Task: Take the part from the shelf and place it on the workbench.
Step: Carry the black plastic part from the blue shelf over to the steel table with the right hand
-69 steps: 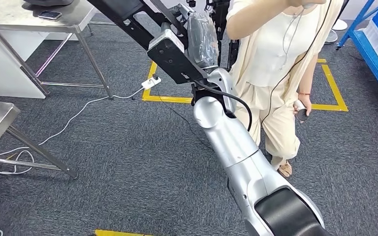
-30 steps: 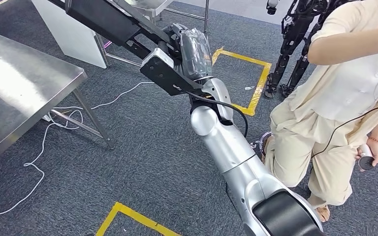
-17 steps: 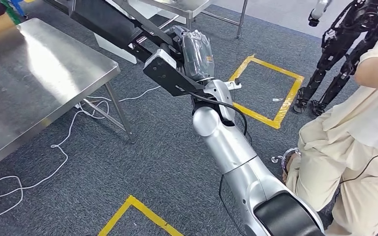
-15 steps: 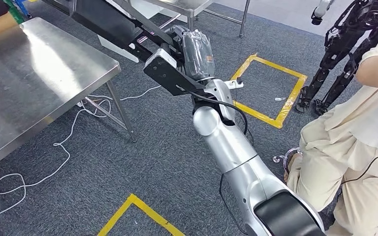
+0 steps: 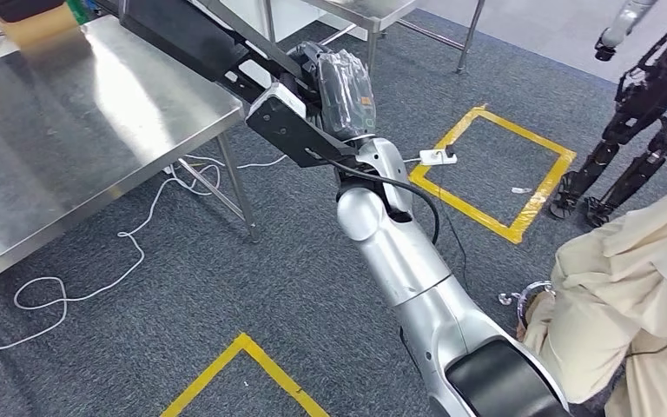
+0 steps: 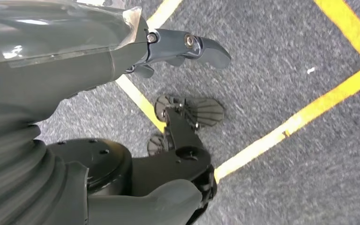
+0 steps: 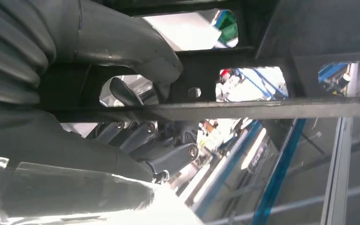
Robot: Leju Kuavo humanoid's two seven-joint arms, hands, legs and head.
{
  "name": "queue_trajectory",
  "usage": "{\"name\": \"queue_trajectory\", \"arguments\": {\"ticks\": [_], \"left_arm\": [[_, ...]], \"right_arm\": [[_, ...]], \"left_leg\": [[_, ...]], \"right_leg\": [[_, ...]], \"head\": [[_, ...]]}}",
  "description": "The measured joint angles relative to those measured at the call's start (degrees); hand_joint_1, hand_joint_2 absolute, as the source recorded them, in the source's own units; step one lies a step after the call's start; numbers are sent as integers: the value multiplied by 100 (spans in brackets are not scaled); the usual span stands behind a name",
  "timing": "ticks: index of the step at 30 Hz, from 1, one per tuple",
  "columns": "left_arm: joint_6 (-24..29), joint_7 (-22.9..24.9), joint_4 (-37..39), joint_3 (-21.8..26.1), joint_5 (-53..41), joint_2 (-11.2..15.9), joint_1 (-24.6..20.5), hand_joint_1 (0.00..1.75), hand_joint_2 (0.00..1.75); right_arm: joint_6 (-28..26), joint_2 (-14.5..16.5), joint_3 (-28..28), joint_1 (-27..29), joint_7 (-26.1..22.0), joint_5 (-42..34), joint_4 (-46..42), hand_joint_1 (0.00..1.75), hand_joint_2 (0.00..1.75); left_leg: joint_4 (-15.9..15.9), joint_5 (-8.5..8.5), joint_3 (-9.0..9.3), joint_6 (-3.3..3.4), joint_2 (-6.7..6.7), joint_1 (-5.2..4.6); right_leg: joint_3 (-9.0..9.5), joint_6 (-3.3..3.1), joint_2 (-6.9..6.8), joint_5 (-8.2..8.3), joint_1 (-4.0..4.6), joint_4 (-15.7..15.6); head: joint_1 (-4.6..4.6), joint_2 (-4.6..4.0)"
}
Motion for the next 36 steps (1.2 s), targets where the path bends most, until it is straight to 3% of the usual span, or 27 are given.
{"name": "queue_trajectory", "arguments": {"ticks": [2, 3, 6, 7, 8, 9, 10, 12, 14, 16, 17, 19, 21, 23, 24, 25, 26, 28, 30, 32, 34, 36], "left_arm": [[0, -2, 0, 1, 0, -2, 7, 0, 175], [1, -2, 0, 1, 0, -4, 7, 0, 175], [1, -3, 0, 1, 0, -8, -4, 0, 175], [1, -4, 0, 0, 0, -8, -6, 0, 175], [0, -3, 0, 1, 0, -7, -3, 0, 175], [0, -3, 1, 1, 0, -8, 1, 0, 175], [-1, -2, 1, 1, 0, -9, 4, 0, 175], [-2, -4, 1, 1, 1, -10, 5, 0, 175], [-7, -12, 1, 4, 5, -11, 10, 0, 175], [-10, -20, 1, 12, 11, -8, 27, 0, 175], [-11, -26, 1, 22, 13, -5, 35, 0, 175], [-15, -42, 1, 51, 18, 0, 33, 0, 175], [-32, -57, 2, 75, 30, -1, 22, 0, 175], [-54, -69, 2, 92, 54, 0, 21, 0, 175], [-63, -74, 2, 99, 64, 1, 24, 0, 175], [-71, -78, 1, 103, 68, 4, 26, 0, 175], [-79, -82, 1, 104, 70, 8, 25, 0, 175], [-87, -86, 0, 105, 68, 13, 10, 0, 175], [-90, -82, 0, 105, 62, 13, -7, 0, 175], [-91, -68, 0, 105, 52, 11, -12, 0, 175], [-96, -49, 0, 104, 38, 5, -25, 0, 175], [-102, -39, 0, 103, 20, -1, -51, 0, 175]], "right_arm": [[0, 6, 2, -4, 17, 4, -13, 175, 175], [0, 6, 3, -9, 24, 6, -21, 175, 175], [2, -31, 2, 1, 29, 9, -30, 175, 175], [2, -49, 1, 20, 31, 9, -29, 175, 175], [2, -63, 1, 38, 33, 10, -29, 175, 175], [2, -72, 1, 50, 35, 10, -29, 175, 175], [2, -76, 1, 52, 36, 13, -29, 175, 175], [2, -79, 5, 34, 39, 33, -29, 175, 175], [2, -81, 11, 18, 53, 65, -28, 175, 175], [2, -74, 15, 8, 74, 94, -26, 175, 175], [2, -61, 16, -2, 83, 108, -22, 175, 175], [2, -32, 20, -36, 96, 153, -7, 175, 175], [3, -22, 27, -68, 125, 220, 33, 175, 175], [3, -23, 39, -78, 165, 295, 108, 175, 175], [2, -23, 46, -80, 178, 336, 151, 175, 175], [-1, -22, 54, -84, 187, 374, 193, 175, 175], [-4, -20, 61, -96, 192, 415, 230, 175, 175], [-8, -22, 69, -152, 192, 495, 299, 175, 175], [-10, -32, 73, -218, 196, 563, 373, 175, 175], [-6, -38, 75, -245, 211, 620, 424, 175, 175], [3, -55, 77, -246, 232, 675, 447, 175, 175], [9, -99, 77, -234, 246, 708, 469, 175, 175]], "left_leg": [[-48, 28, 23, 73, -120, 7], [-77, 51, 45, 113, -173, 21], [-114, 82, 74, 187, -356, 48], [-113, 81, 73, 192, -430, 48], [-110, 81, 73, 192, -505, 48], [-106, 80, 73, 190, -580, 48], [-98, 79, 74, 186, -653, 49], [-65, 63, 62, 156, -787, 41], [-39, 50, 34, 99, -888, 36], [-48, 58, 7, 26, -951, 60], [-31, 44, -10, -8, -903, 71], [248, -129, -142, -64, -655, 73], [932, -464, -468, -105, -418, 85], [1484, -633, -766, -129, -363, 104], [1478, -569, -780, -130, -345, 107], [1256, -417, -678, -123, -314, 107], [878, -222, -484, -108, -246, 104], [201, 16, -124, -57, -71, 58], [-12, 35, -18, 2, -39, 10], [-44, 53, -7, 66, -161, 16], [-95, 89, 29, 146, -264, 42], [-114, 105, 43, 202, -376, 55]], "right_leg": [[15, 50, -23, -42, 5, 20], [-23, 63, 65, -105, 0, 124], [-504, 37, 433, -520, -39, 1135], [-688, 40, 474, -629, -44, 1485], [-786, 65, 487, -649, -48, 1639], [-782, 107, 497, -584, -54, 1582], [-664, 158, 518, -438, -68, 1297], [-294, 229, 668, -101, -111, 491], [-92, 196, 761, 52, -128, 69], [-76, 105, 690, 72, -115, 38], [-66, 62, 651, 89, -119, 22], [-40, -21, 566, 109, -144, -17], [-23, -75, 467, 97, -129, -25], [-17, -102, 354, 82, -108, -25], [-14, -105, 299, 73, -102, -24], [-7, -104, 248, 65, -98, -24], [4, -97, 199, 53, -94, -24], [27, -60, 117, 22, -52, -22], [46, -9, 32, -9, -12, -27], [58, 45, -26, -44, -6, -18], [-51, 60, 148, -197, -15, 248], [-386, 25, 403, -497, -43, 953]], "head": [[7, 0], [10, 0], [36, -1], [46, -1], [47, -1], [48, -1], [49, -1], [49, 0], [46, 0], [46, -1], [44, -1], [14, -1], [-14, -1], [-14, -1], [-16, -1], [-15, -1], [-16, -1], [-9, -1], [8, -1], [20, 0], [24, 0], [37, -1]]}}
